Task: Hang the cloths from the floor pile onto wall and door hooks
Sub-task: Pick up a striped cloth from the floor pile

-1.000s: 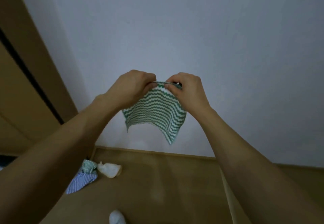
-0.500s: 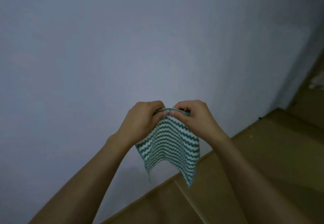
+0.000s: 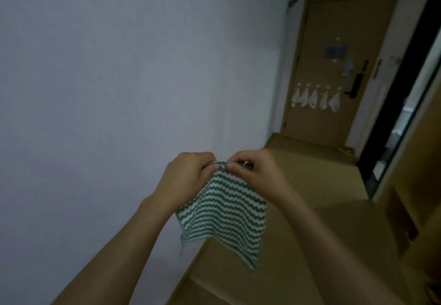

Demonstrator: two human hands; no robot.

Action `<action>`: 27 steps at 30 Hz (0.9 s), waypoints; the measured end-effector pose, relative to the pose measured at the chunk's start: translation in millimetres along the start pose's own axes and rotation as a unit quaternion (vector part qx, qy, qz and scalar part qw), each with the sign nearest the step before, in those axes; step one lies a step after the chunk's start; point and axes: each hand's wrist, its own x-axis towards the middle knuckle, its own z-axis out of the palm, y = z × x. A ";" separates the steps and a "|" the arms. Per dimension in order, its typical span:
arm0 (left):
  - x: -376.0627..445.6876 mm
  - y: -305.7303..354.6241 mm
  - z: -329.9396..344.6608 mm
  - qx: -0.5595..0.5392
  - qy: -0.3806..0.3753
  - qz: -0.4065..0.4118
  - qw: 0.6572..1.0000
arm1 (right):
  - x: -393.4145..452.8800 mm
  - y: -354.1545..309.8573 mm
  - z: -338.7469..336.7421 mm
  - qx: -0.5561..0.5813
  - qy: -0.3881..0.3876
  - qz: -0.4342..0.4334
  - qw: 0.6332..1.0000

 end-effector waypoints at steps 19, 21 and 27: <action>221.0 46.0 194.6 -0.068 -0.024 0.075 0.995 | 61.2 209.9 -118.5 -0.073 0.139 0.118 0.981; 247.9 52.5 217.2 -0.061 -0.015 0.069 0.996 | 73.4 236.6 -137.0 -0.095 0.144 0.124 0.977; 316.4 70.9 282.0 -0.046 -0.011 0.057 0.997 | 102.1 307.7 -180.3 -0.122 0.151 0.150 0.969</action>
